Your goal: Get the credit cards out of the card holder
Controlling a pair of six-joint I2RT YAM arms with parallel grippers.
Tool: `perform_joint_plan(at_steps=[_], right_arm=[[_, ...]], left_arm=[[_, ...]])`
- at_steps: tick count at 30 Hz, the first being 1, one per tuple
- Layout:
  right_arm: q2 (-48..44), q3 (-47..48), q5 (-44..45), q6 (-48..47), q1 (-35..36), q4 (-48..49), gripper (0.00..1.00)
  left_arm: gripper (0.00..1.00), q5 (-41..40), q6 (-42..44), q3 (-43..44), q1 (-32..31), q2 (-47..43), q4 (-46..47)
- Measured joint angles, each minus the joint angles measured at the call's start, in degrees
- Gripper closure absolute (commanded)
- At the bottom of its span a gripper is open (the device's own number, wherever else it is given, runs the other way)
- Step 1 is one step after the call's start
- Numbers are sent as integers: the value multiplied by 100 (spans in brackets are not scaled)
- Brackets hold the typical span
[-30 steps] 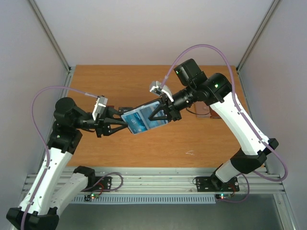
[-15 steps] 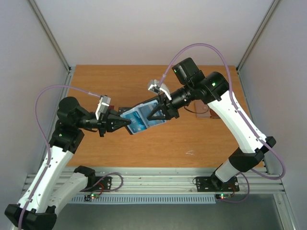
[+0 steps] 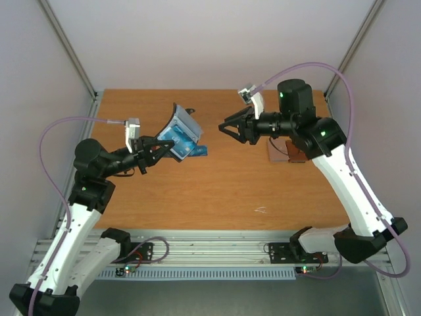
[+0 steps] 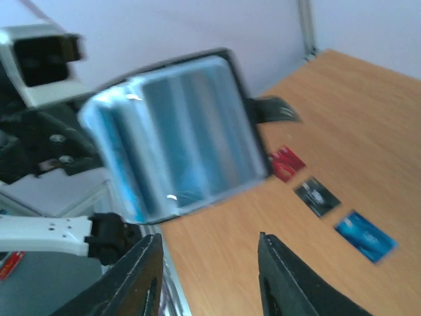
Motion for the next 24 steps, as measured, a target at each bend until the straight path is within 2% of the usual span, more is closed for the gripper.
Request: perform_joint_plan(at_steps=[3,6,10,14,20,24], right_arm=[[-275,-372,-118,216,348,667,67],[-232,-529,-721,361,774,1228,74],[282,-468,-1257,509,981,1587,75],[728,-470,-1344,584,1014,1650,74],[839,-468,-1624,643,1019,1731,92],[841,-470,-1871,634,1019,1744,99]], left_arm=[[100,-142,-85,-59,22,-20,48],[100,-184,-107,-87,26,-20,96],[100,-164,-107,-90,46,-20,175],[100,-90,-111,-90,48,-20,223],[100,-50,-127,-92,66,-20,240],[100,9,-138,-92,74,-20,289]])
